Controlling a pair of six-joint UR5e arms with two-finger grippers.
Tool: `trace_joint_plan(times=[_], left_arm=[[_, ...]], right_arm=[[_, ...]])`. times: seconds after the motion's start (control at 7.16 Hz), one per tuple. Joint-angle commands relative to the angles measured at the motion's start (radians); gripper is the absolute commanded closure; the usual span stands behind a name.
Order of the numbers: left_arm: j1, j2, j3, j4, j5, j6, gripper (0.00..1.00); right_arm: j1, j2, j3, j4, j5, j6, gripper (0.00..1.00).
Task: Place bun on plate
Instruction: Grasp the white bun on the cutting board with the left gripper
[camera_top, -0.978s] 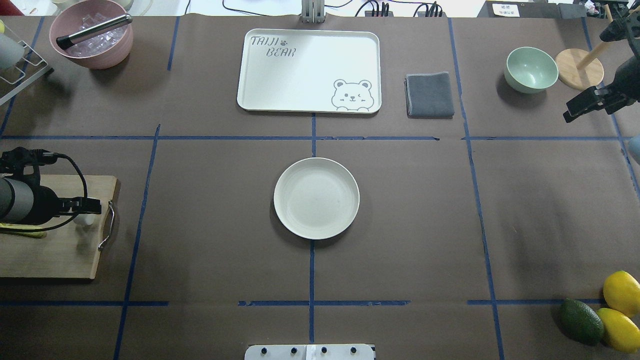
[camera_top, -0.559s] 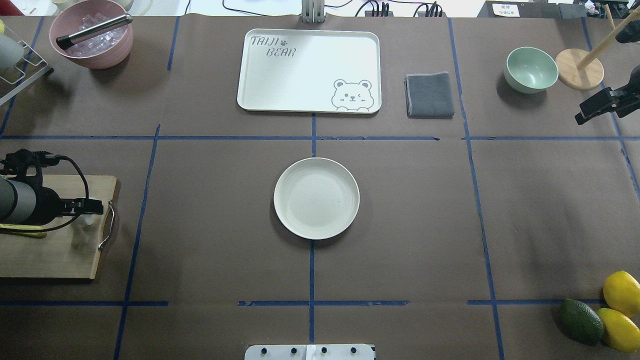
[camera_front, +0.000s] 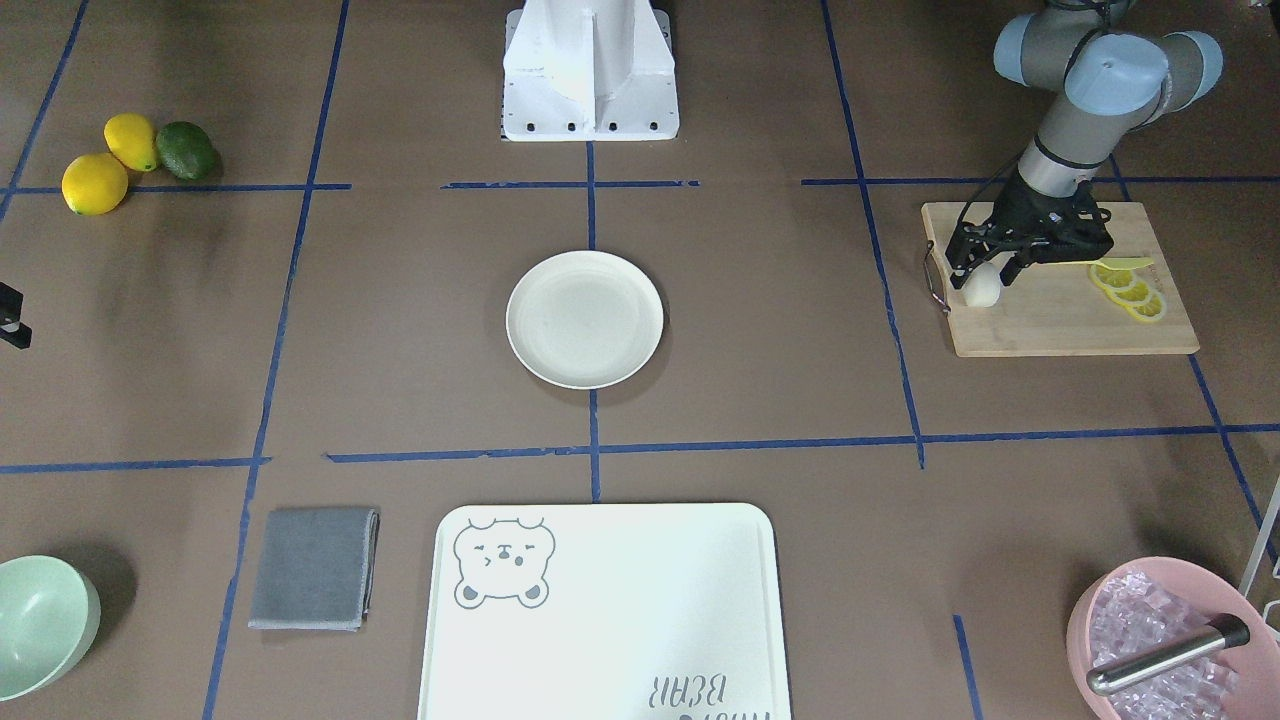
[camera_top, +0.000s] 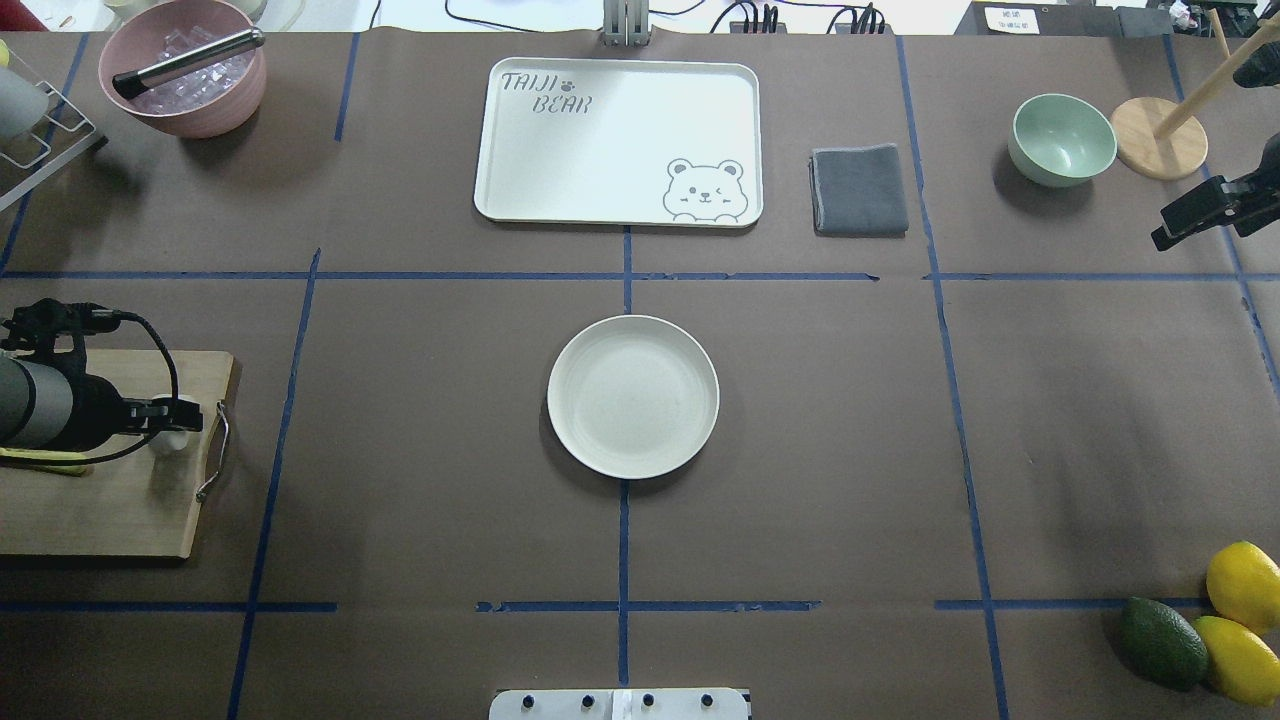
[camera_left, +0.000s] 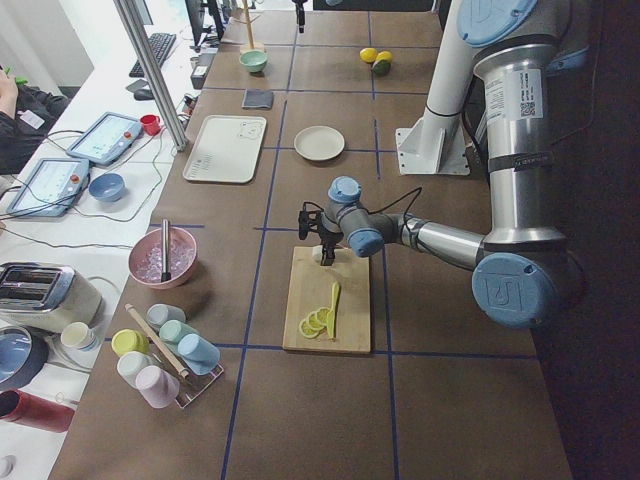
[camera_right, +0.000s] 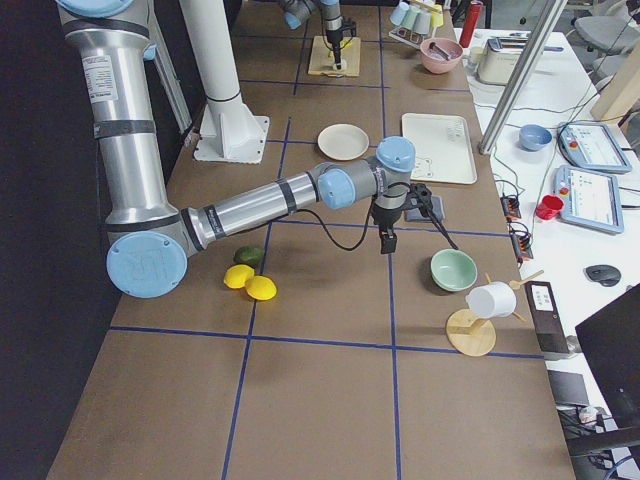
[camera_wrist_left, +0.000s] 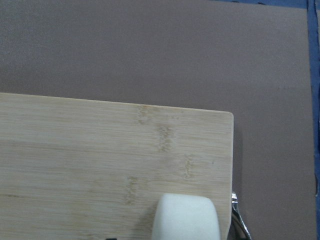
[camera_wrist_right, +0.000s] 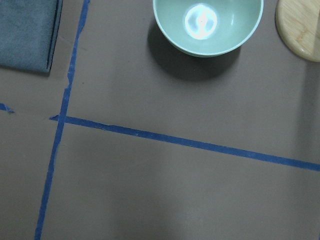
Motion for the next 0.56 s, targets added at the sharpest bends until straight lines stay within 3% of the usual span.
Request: trace_joint_plan(times=[0.0, 0.42], left_arm=[[0.000, 0.000, -0.004, 0.001, 0.000, 0.000, 0.59], [0.000, 0.002, -0.015, 0.005, 0.000, 0.006, 0.70]], right_arm=[[0.001, -0.001, 0.000, 0.000, 0.000, 0.002, 0.00], [0.000, 0.001, 0.000, 0.000, 0.000, 0.003, 0.00]])
